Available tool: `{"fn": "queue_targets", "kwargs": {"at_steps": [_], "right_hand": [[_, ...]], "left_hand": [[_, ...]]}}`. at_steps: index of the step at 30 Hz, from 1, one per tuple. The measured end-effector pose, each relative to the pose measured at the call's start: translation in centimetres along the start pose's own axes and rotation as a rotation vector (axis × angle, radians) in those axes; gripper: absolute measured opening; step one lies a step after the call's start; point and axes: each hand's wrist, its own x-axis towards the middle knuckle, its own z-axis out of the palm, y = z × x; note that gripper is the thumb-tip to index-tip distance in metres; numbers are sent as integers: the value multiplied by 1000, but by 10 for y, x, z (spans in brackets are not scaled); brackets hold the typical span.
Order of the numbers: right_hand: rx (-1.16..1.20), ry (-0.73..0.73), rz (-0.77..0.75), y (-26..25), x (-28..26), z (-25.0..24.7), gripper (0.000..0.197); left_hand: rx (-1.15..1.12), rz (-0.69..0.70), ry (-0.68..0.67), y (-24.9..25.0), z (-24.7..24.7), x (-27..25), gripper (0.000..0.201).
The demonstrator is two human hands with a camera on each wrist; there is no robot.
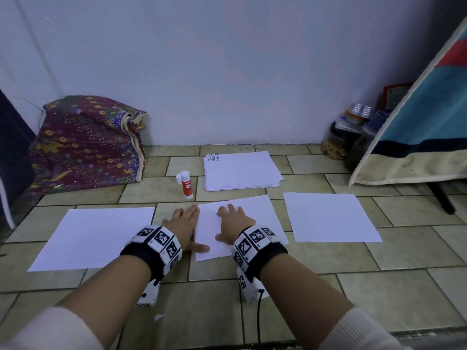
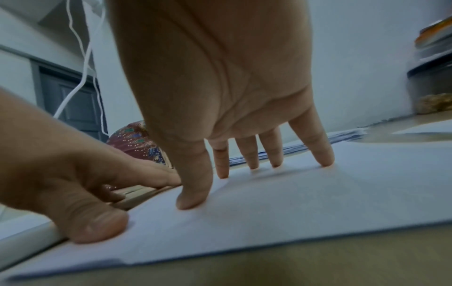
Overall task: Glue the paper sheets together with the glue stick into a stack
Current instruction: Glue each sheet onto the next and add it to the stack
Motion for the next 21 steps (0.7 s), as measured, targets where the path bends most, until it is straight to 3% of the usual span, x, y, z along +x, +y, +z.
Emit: {"fn": "queue_targets", "kwargs": {"at_steps": [4,9,16,21], "right_hand": [[-137,3,44,-15,1,-6,70],[-186,-114,-266,-15,0,-18,84],[-46,-49,-88,50,3,-30,62],[19,19,70,82,9,-38,68]], "left_hand": [[138,-39,10,7,-5,-2,112],[208,-42,25,6,-4,-1,111],[189,-37,-3,3,-4,0,114],[192,-35,-18,4,-4,-2,113]]}}
